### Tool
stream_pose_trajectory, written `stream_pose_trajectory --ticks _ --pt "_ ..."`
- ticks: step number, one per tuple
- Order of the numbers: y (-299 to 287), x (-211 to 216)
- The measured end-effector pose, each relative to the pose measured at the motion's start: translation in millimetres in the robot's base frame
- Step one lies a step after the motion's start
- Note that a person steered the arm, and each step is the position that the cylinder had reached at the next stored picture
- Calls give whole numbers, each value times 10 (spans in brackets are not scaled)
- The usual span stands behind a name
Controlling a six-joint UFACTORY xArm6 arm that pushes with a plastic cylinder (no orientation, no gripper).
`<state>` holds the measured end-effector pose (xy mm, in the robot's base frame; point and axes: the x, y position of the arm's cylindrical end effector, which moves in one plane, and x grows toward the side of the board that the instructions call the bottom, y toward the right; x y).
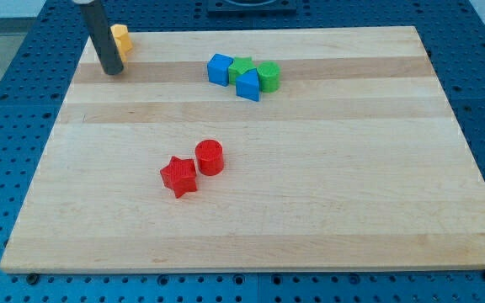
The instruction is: Separate the blue blocks from the green blocks
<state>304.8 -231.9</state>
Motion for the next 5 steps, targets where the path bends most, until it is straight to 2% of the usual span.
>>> stream_pose_trajectory --ticks 1,3,4,5 --pt "131 242" --pt "268 242" --pt "419 110" --pt "732 -311"
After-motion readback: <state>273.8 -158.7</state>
